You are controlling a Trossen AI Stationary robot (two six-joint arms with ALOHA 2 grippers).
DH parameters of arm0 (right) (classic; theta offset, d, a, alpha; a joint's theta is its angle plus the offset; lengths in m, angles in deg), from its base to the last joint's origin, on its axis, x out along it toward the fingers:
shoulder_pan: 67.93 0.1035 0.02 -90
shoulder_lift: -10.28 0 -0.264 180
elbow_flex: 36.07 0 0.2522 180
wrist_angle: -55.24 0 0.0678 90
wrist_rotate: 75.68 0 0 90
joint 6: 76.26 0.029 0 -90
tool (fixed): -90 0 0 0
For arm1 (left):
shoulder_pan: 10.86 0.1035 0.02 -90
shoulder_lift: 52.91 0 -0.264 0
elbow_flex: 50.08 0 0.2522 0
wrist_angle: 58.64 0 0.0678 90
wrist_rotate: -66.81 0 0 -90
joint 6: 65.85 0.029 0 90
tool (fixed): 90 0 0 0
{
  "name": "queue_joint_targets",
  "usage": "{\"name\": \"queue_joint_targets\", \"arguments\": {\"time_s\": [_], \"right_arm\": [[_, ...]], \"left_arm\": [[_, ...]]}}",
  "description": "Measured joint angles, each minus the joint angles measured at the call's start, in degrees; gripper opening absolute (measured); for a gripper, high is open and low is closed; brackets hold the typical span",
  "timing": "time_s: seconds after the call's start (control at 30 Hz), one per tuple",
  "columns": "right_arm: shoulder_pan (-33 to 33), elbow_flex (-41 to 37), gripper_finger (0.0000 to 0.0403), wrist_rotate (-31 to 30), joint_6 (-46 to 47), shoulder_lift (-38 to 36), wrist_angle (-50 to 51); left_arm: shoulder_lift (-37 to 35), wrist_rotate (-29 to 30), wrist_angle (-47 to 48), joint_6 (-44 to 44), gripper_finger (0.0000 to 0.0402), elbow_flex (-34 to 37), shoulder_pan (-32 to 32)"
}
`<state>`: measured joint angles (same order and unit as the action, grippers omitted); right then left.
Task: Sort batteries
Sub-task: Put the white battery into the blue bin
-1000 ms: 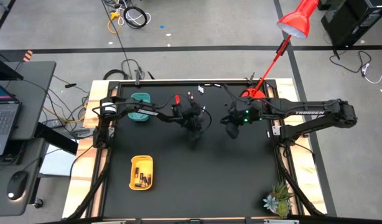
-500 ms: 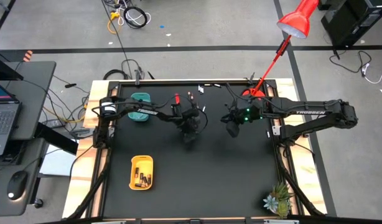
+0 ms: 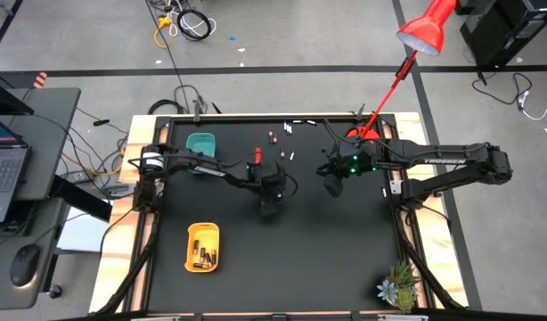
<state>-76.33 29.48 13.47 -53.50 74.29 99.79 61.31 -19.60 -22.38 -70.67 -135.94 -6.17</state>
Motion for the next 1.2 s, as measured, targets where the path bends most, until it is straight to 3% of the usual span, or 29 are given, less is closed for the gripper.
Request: {"name": "queue_joint_targets", "arguments": {"time_s": [0.27,0.47,0.73,0.97,1.2], "right_arm": [[-0.21,0.00,0.0066,-0.01,0.00,0.00,0.00],[-0.69,0.00,0.0065,-0.03,0.20,0.02,0.00],[-0.70,0.00,0.0065,-0.03,1.27,-0.02,0.00],[-0.70,0.00,0.0065,-0.05,1.68,-0.04,0.20],[-0.96,0.00,0.0065,-1.08,1.42,-0.04,0.20]], "left_arm": [[0.17,2.35,-1.56,3.12,0.0114,0.17,-2.85],[0.78,-1.76,-1.01,1.49,0.0019,0.11,-2.68],[0.67,-2.15,-0.47,0.07,0.0017,0.08,-2.74],[-4.65,-0.10,2.84,-0.22,0.0000,0.39,-1.37],[-10.81,0.40,11.87,0.03,0.0002,0.43,1.58]]}}
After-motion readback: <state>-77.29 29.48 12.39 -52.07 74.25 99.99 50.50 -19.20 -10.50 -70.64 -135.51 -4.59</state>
